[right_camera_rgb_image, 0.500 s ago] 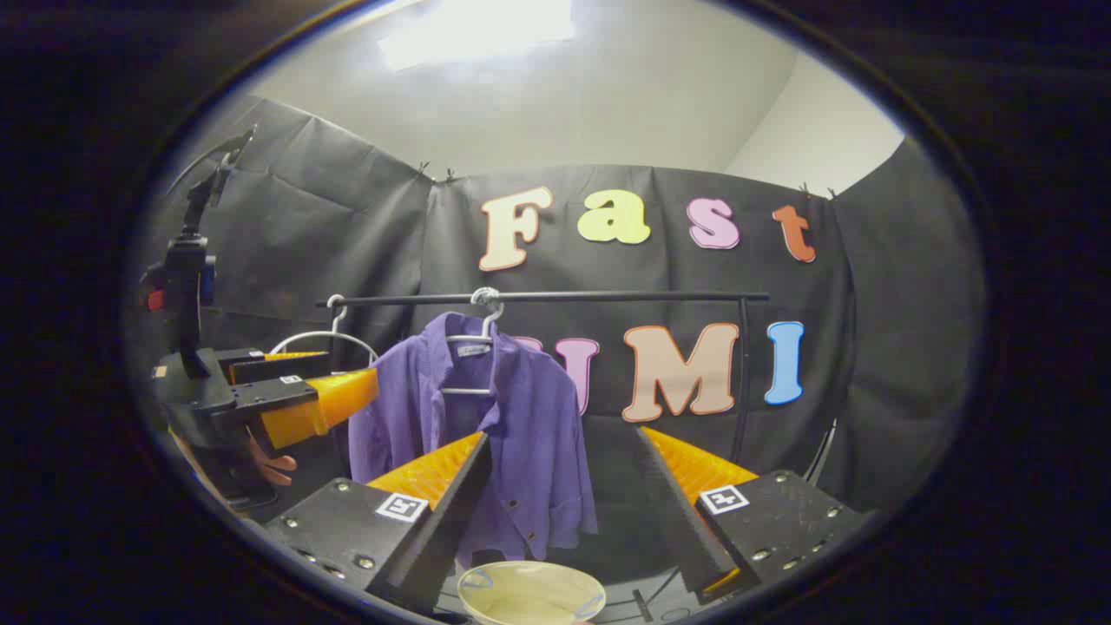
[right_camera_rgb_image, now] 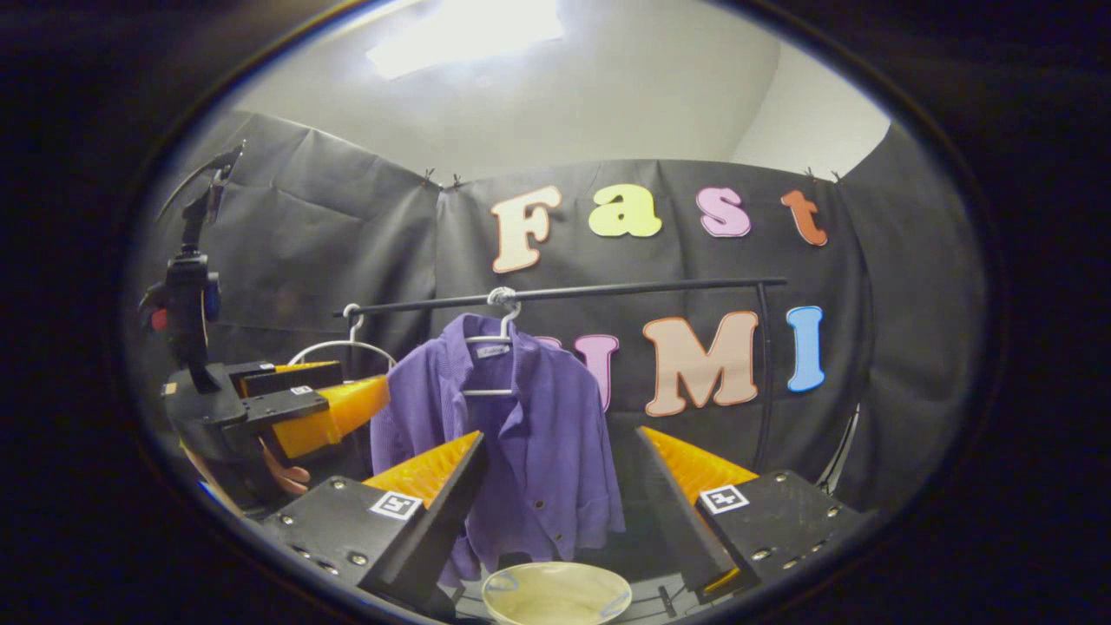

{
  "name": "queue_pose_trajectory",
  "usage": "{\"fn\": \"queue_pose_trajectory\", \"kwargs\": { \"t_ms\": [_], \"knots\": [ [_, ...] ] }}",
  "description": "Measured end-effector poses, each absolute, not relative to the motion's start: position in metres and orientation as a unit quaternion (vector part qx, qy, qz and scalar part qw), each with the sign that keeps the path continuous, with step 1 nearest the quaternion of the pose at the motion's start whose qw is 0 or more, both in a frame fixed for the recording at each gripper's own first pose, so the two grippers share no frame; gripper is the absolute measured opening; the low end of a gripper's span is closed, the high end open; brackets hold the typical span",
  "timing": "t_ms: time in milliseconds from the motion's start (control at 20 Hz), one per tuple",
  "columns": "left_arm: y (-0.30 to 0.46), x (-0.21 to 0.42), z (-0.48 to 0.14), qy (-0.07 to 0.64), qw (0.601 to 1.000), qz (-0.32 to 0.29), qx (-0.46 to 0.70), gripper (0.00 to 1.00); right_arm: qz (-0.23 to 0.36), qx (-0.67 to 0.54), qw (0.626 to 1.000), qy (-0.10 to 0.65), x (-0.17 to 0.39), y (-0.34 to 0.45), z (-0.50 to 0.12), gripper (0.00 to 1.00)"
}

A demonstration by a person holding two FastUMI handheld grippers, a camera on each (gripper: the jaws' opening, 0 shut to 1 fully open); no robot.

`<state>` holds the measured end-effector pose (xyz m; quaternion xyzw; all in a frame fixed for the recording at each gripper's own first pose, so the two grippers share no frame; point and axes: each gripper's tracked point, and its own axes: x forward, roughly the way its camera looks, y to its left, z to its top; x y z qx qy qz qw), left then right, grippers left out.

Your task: Grasp the clothes on the hanger with both hands and then place them into the laundry hamper below.

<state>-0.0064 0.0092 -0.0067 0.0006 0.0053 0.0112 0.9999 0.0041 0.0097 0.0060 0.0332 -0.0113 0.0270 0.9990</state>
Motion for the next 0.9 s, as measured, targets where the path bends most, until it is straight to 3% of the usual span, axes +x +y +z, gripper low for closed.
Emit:
{"fn": "queue_pose_trajectory", "kwargs": {
  "t_ms": [100,200,250,300,450,550,600,900],
  "knots": [
    [0.011,-0.005,-0.011,0.007,1.000,0.014,-0.007,0.96,0.033,0.037,0.999,-0.014,0.006,0.012,0.008,0.96],
    [0.013,-0.003,-0.015,0.011,1.000,0.017,-0.011,0.96,0.034,0.037,0.999,-0.014,0.008,0.011,0.007,1.00],
    [0.012,-0.001,-0.018,0.013,1.000,0.016,-0.010,0.96,0.033,0.036,0.999,-0.014,0.011,0.009,0.005,0.96],
    [0.009,0.001,-0.020,0.014,1.000,0.015,-0.010,0.99,0.034,0.036,0.999,-0.014,0.015,0.008,0.003,1.00],
    [0.002,0.009,-0.031,0.019,1.000,0.012,-0.013,0.96,0.038,0.037,0.999,-0.010,0.031,0.008,-0.005,1.00],
    [-0.008,0.016,-0.042,0.026,0.999,0.009,-0.016,0.99,0.045,0.034,0.998,-0.007,0.037,0.009,-0.014,0.96],
    [-0.013,0.022,-0.050,0.031,0.999,0.008,-0.015,0.99,0.045,0.031,0.998,-0.007,0.040,0.008,-0.018,1.00],
    [-0.027,0.060,-0.090,0.049,0.999,0.024,-0.004,0.99,0.001,0.010,1.000,0.010,0.068,-0.034,-0.052,1.00]
  ]
}}
